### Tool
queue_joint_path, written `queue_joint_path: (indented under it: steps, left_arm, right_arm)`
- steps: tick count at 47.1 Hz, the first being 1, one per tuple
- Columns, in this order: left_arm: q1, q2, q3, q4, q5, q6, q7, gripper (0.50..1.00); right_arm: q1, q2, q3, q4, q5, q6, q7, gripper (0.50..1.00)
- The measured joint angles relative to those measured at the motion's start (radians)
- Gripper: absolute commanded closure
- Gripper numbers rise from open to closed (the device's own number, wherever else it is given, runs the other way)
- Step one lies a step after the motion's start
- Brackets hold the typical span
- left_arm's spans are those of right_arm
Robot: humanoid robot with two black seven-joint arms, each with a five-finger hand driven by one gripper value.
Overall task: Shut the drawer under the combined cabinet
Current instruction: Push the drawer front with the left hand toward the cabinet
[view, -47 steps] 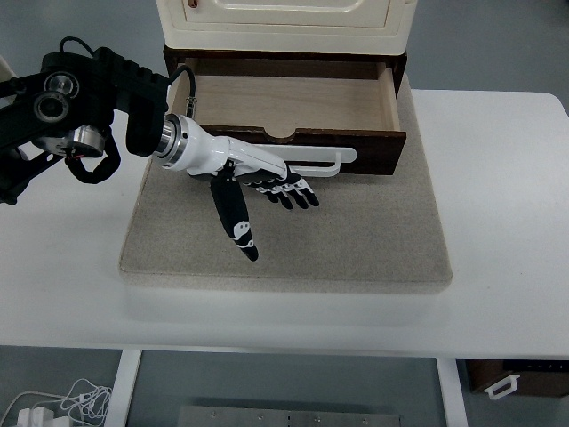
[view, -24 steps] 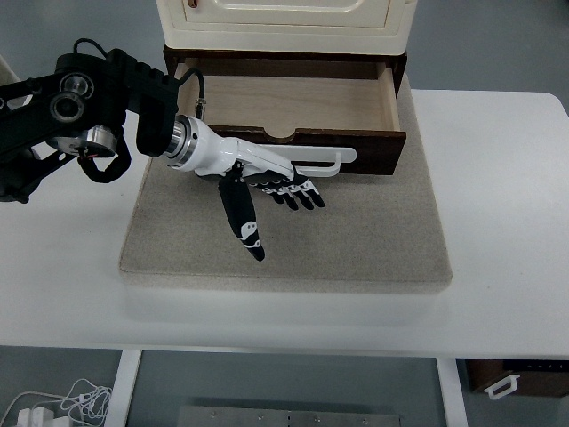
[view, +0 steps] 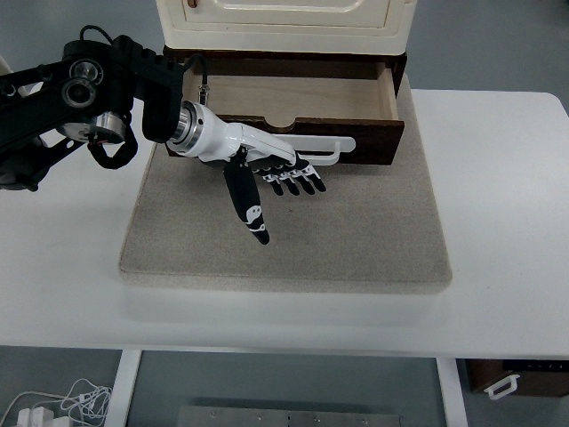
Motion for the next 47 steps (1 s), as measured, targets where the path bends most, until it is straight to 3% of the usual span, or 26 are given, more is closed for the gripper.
queue_joint_path:
  steps: [47]
  left_arm:
    - [0.002, -0.006, -0.056, 0.127, 0.018, 0.000, 0.000, 0.500]
  right_arm:
    - [0.000, 0.000, 0.000, 0.000, 0.000, 0.000, 0.000, 0.548]
